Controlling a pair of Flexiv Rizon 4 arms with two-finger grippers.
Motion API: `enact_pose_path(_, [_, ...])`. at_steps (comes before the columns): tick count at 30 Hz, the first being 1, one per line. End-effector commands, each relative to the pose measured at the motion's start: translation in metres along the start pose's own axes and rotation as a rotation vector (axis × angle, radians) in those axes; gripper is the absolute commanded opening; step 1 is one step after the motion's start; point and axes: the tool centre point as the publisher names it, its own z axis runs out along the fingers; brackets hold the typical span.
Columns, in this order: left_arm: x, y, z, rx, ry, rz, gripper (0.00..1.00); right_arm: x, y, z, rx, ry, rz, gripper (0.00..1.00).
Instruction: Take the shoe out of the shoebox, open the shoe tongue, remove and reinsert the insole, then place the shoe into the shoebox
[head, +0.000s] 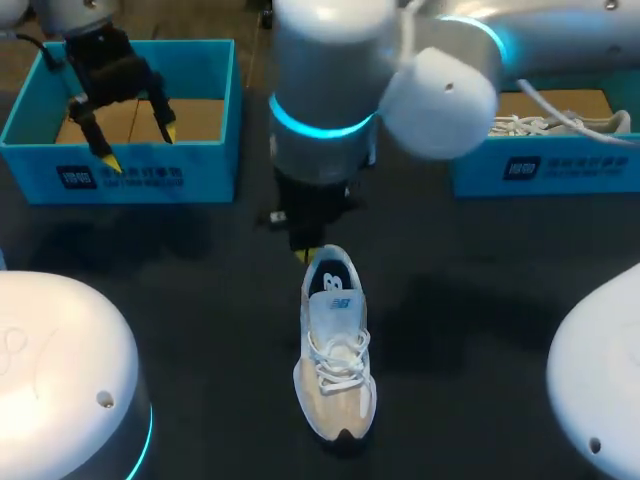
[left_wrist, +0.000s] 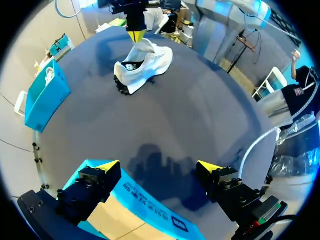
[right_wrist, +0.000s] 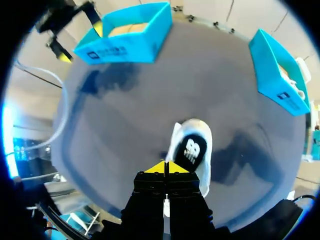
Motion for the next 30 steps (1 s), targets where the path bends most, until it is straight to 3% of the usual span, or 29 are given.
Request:
enact_pose_path(1, [-0.002, 0.000, -0.003, 0.000, 0.008, 0.000, 1.00, 0.000, -0.016, 0.000, -0.051, -0.077, 0.003, 0.00])
enact_pose_path(11, [-0.002, 0.000, -0.003, 0.000, 0.008, 0.000, 1.00, 0.000, -0.016, 0.000, -0.051, -0.077, 0.003, 0.00])
enact_pose_path(19, [-0.002, 0.002, -0.005, 0.010, 0.009, 0.029, 1.00, -0.011, 0.003, 0.019, -0.030, -0.297, -0.075, 0.00])
enact_pose_path(24, [-0.005, 0.006, -0.008, 0.017, 0.026, 0.028, 1.00, -0.013, 0.008, 0.029, -0.046, -0.323, -0.100, 0.00])
enact_pose_path(30, [-0.005, 0.006, -0.008, 0.017, 0.026, 0.028, 1.00, -0.016, 0.004, 0.041, -0.010, -0.367, -0.076, 0.00])
